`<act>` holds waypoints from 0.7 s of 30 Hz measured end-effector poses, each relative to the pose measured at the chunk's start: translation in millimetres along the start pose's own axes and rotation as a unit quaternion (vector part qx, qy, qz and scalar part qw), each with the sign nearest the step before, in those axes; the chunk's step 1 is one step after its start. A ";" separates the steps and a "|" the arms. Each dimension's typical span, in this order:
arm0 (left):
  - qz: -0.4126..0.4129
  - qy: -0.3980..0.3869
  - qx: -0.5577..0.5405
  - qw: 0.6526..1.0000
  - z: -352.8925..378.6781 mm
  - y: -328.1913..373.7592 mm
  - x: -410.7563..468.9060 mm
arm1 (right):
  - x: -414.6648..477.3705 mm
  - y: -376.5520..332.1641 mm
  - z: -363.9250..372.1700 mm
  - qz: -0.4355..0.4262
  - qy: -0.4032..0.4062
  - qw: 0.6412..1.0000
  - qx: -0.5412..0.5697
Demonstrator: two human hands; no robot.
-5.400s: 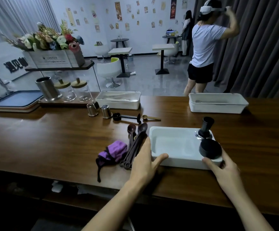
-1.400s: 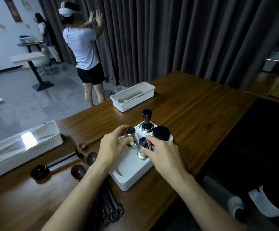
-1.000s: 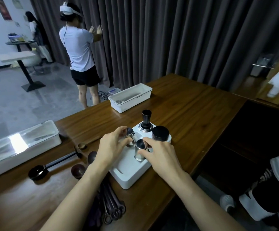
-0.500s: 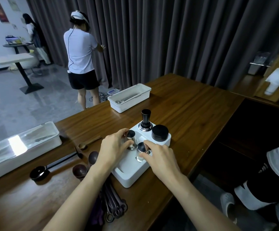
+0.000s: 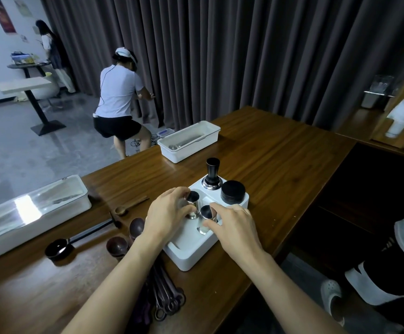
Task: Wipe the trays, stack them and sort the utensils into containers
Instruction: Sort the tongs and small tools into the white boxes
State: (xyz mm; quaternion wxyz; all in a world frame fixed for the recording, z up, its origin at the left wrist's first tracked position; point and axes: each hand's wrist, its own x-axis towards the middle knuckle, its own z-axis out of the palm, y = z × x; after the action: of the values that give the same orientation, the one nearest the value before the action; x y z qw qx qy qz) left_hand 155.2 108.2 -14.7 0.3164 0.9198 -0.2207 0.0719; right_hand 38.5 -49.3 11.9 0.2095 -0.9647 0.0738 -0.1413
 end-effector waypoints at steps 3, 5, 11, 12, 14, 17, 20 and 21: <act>0.015 0.007 0.032 0.999 1.2 -1.7 0.1 | -0.1 -0.4 -2.8 0.017 -0.006 1.000 0.010; 0.014 0.008 0.041 0.999 1.6 -2.7 1.3 | 0.1 -0.2 -3.5 0.018 -0.010 1.000 0.008; 0.007 -0.020 0.048 0.999 4.2 -6.2 4.7 | 2.9 0.1 -3.0 0.013 -0.022 1.000 -0.009; 0.004 -0.023 0.050 0.998 4.5 -6.9 5.5 | 4.0 1.0 -2.6 0.010 -0.023 1.000 -0.014; -0.001 -0.027 0.052 0.998 4.2 -7.6 6.8 | 6.2 3.4 -2.5 0.005 -0.032 0.999 -0.016; 0.005 -0.021 0.056 0.998 3.3 -8.0 5.4 | 10.5 8.7 -4.9 -0.009 -0.050 0.999 -0.008; -0.003 -0.003 0.065 0.998 2.7 -8.2 1.0 | 14.9 16.8 -9.5 -0.027 -0.074 0.997 0.012; -0.011 0.006 0.070 0.997 2.1 -8.1 -1.1 | 16.1 20.2 -11.5 -0.036 -0.080 0.996 0.020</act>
State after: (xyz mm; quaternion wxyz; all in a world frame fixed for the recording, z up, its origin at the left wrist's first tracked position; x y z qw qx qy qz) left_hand 157.8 113.1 -21.1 0.2535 0.9414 -0.2035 0.0894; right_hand 48.6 -75.2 17.2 0.2286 -0.9706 0.0194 -0.0721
